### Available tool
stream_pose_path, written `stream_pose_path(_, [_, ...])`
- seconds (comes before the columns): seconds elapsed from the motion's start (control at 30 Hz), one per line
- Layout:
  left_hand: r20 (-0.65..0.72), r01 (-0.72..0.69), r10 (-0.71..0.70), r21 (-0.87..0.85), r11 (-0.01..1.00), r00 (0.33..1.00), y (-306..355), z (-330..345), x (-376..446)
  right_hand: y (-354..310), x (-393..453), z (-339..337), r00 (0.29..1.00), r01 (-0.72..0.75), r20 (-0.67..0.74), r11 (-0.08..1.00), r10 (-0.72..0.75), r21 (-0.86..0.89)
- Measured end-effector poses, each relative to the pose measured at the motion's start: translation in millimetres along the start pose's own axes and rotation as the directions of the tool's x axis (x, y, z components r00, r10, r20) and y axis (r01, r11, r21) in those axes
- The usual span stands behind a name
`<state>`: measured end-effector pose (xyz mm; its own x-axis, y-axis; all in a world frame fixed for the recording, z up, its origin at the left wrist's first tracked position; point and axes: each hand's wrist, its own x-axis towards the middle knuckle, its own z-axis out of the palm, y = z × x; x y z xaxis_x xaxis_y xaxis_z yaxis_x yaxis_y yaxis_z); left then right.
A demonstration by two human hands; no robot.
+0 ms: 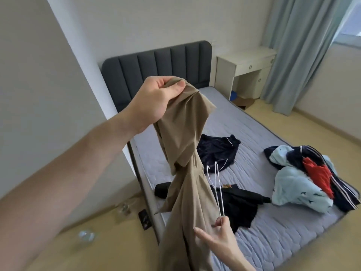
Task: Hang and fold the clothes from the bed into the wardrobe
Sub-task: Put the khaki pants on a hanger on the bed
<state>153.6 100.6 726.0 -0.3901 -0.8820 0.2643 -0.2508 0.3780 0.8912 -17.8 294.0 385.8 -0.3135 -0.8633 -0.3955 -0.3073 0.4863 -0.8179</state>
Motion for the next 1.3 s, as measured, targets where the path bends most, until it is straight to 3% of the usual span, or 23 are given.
stream_pose_path(0.1, [-0.019,-0.052,0.051,-0.062,0.997,0.999,18.0,-10.1,-32.7,11.5,-45.8,48.8,0.994,-0.017,0.108,1.000,0.017,-0.004])
stream_pose_path(0.2, [-0.061,-0.091,0.087,-0.055,0.994,0.994,24.0,-31.1,-61.0,14.6,-72.5,71.7,0.998,0.039,0.054,0.999,-0.040,0.019])
stream_pose_path(0.3, [-0.144,-0.068,0.078,0.072,0.995,0.987,12.6,-71.3,-89.4,0.4,-81.1,61.9,0.995,0.093,-0.038,0.994,-0.090,0.062])
stream_pose_path(0.4, [-0.246,0.077,-0.015,0.246,0.966,0.969,-20.3,-123.0,-119.2,-26.4,-83.5,29.5,0.984,0.167,-0.087,0.976,-0.157,0.137])
stream_pose_path(0.53, [-0.320,0.362,-0.226,0.477,0.801,0.920,-80.8,-183.7,-161.5,-81.6,-88.4,-8.5,0.974,0.227,-0.083,0.933,-0.212,0.279])
stream_pose_path(0.6, [-0.310,0.439,-0.316,0.537,0.720,0.897,-109.4,-201.4,-184.8,-110.6,-92.1,-14.2,0.971,0.233,-0.025,0.921,-0.238,0.312])
stream_pose_path(0.77, [-0.366,0.483,-0.315,0.652,0.585,0.876,-155.7,-217.7,-231.4,-169.4,-107.5,-6.3,0.962,0.220,0.094,0.933,-0.255,0.285])
stream_pose_path(0.93, [-0.425,0.538,-0.330,0.667,0.515,0.843,-177.9,-214.3,-264.5,-222.8,-129.6,0.2,0.960,0.220,0.100,0.925,-0.262,0.309])
stream_pose_path(1.03, [-0.325,0.457,-0.332,0.735,0.501,0.886,-174.9,-172.8,-292.1,-247.4,-138.9,0.8,0.921,0.269,0.197,0.917,-0.335,0.295])
stream_pose_path(1.13, [-0.019,0.329,-0.444,0.700,0.634,0.896,-181.0,-104.2,-331.1,-266.6,-150.3,5.7,0.905,0.276,0.233,0.907,-0.356,0.317])
stream_pose_path(1.23, [0.225,0.344,-0.580,0.620,0.705,0.783,-207.3,-36.8,-365.9,-276.8,-155.4,9.5,0.895,0.295,0.238,0.900,-0.378,0.321])
stream_pose_path(1.3, [0.261,0.517,-0.708,0.527,0.675,0.657,-233.3,-3.9,-380.0,-281.5,-161.1,10.3,0.890,0.260,0.271,0.896,-0.367,0.359])
